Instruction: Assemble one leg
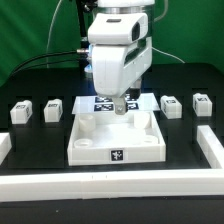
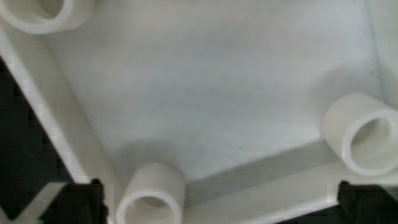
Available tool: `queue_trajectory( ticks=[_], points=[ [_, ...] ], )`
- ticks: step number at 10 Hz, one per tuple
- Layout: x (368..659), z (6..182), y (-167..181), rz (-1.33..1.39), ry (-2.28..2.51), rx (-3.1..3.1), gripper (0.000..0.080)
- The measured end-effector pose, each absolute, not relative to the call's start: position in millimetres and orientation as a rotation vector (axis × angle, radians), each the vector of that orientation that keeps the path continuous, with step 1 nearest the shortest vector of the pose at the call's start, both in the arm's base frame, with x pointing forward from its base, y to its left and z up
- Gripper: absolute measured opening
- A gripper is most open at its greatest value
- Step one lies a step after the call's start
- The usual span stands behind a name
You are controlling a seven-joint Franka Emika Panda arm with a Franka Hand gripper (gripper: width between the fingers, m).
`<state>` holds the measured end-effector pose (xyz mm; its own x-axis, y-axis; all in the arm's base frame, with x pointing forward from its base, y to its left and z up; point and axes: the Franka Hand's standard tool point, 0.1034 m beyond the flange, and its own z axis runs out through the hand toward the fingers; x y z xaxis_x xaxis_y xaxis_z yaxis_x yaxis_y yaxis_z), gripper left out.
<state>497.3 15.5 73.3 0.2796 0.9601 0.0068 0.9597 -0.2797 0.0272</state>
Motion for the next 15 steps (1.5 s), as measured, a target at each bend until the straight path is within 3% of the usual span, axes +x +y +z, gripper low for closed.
queue_trajectory(
  ticks=[4,9,15],
  points=[
    [470,64.5,15,0.002,2.2,2.188,0.065],
    [465,61.9,11,-0.015,2.219,2.18,0.065],
    [426,29.0,5,-0.088,2.291,2.192,0.065]
  ],
)
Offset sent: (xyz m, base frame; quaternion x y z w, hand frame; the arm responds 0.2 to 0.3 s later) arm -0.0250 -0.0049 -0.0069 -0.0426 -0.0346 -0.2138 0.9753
